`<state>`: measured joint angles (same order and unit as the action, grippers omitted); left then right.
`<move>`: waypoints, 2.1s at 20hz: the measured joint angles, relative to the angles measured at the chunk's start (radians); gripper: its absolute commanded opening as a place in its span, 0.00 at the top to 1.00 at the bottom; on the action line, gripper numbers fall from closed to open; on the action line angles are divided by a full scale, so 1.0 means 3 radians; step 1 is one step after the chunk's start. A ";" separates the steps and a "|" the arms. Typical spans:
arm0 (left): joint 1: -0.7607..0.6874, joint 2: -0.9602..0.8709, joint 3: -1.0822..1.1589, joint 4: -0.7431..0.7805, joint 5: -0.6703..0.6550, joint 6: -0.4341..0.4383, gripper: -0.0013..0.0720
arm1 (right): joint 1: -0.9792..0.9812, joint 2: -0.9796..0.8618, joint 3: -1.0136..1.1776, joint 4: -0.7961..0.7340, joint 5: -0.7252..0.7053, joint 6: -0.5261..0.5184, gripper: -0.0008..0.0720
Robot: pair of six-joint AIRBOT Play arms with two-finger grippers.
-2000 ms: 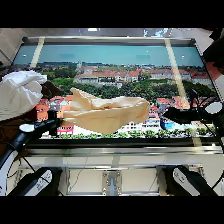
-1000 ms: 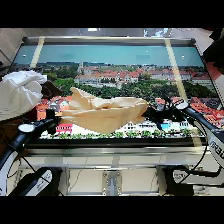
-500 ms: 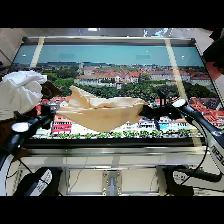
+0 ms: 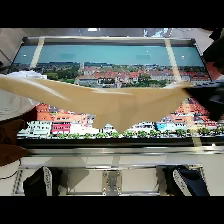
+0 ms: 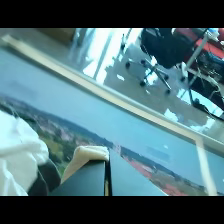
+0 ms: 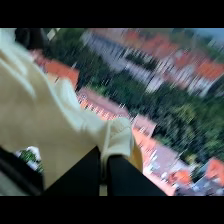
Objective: Fold the shirts.
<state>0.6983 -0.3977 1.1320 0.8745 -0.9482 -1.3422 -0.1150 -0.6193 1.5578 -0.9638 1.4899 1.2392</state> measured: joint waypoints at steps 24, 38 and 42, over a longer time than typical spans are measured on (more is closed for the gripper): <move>-0.2107 -0.3441 -0.0006 0.0075 0.1623 0.0346 0.97 | -0.0010 -0.2892 -0.1357 0.0551 -0.2410 -0.0011 0.96; -0.1306 -0.2678 0.0799 0.0314 0.0407 0.0017 0.24 | -0.0950 -0.2776 0.0673 -0.0313 -0.0769 0.0050 0.46; -0.0678 -0.1569 -0.0398 0.0601 -0.0179 -0.0314 0.24 | -0.1644 -0.2364 0.0193 -0.0436 -0.0125 -0.0015 0.47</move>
<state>0.4950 -0.8684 1.0126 1.0550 -1.0019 -1.4364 -0.6083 -1.3285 1.6157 -1.0946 1.4525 1.2346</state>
